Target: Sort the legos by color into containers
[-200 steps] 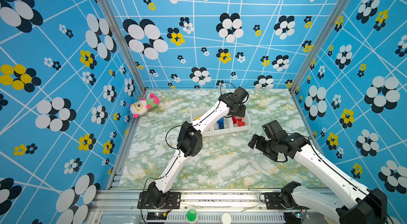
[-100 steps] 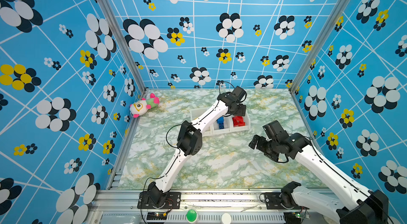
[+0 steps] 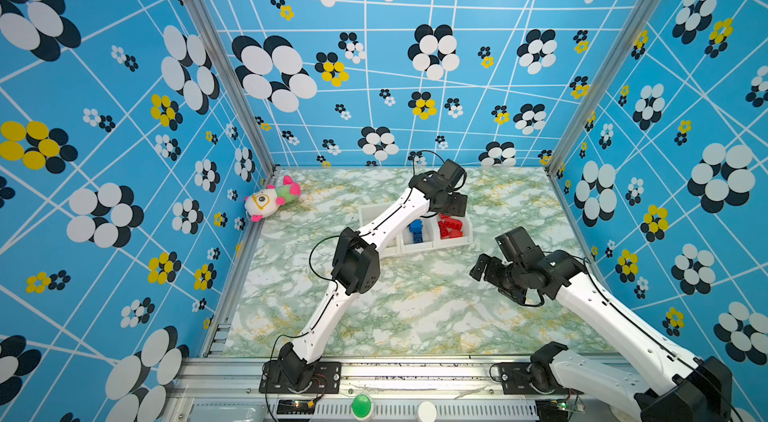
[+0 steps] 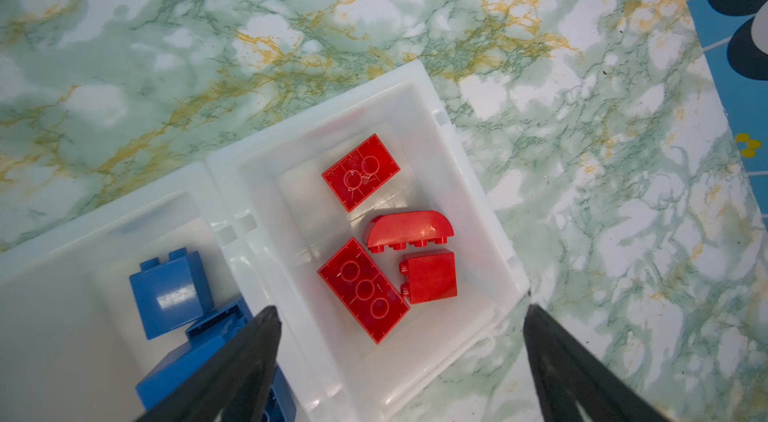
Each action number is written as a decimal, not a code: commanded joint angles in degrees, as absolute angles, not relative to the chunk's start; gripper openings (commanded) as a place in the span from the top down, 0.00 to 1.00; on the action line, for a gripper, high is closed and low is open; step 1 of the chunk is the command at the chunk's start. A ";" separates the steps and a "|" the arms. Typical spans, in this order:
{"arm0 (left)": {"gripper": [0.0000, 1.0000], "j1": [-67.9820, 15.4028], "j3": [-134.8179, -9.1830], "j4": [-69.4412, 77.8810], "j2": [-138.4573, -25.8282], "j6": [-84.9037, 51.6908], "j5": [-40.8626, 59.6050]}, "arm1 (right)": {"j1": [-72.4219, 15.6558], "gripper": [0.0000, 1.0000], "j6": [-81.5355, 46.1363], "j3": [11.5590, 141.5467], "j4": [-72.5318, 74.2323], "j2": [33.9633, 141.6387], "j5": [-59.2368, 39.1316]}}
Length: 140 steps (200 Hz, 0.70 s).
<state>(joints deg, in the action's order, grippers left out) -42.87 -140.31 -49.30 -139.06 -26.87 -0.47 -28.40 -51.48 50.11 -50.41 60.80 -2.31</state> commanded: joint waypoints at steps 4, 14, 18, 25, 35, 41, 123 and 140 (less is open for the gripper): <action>0.07 -43.37 -132.74 -44.70 -129.92 -25.63 -1.73 | -27.93 0.01 -49.79 51.94 -51.07 61.58 -0.70; 0.07 -43.39 -127.87 -42.41 -126.81 -25.66 -2.09 | -27.78 0.01 -49.40 52.27 -50.98 61.91 -0.53; 0.07 -43.31 -125.90 -41.41 -125.54 -25.63 -2.28 | -27.75 0.01 -49.20 52.44 -50.98 62.08 -0.41; 0.07 -43.25 -122.69 -39.82 -123.25 -25.71 -2.61 | -27.68 0.01 -48.92 52.76 -51.03 62.35 -0.15; 0.07 -43.00 -117.62 -37.60 -120.00 -25.88 -3.12 | -27.57 0.01 -48.56 53.44 -51.35 62.98 0.34; 0.06 -42.82 -114.62 -36.43 -117.96 -26.07 -3.48 | -27.54 0.01 -48.52 53.97 -51.77 63.35 0.92; 0.06 -36.16 -73.84 -29.02 -86.98 -26.96 -10.68 | -26.29 0.01 -45.96 57.83 -50.51 68.21 3.95; 0.06 -33.39 -66.63 -28.83 -80.46 -26.69 -12.10 | -25.60 0.01 -44.32 58.71 -50.03 69.53 3.90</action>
<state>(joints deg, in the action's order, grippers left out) -36.51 -73.89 -30.37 -88.25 -26.52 -8.29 -26.55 -47.57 56.29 -50.54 68.12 2.79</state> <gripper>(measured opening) 0.941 0.992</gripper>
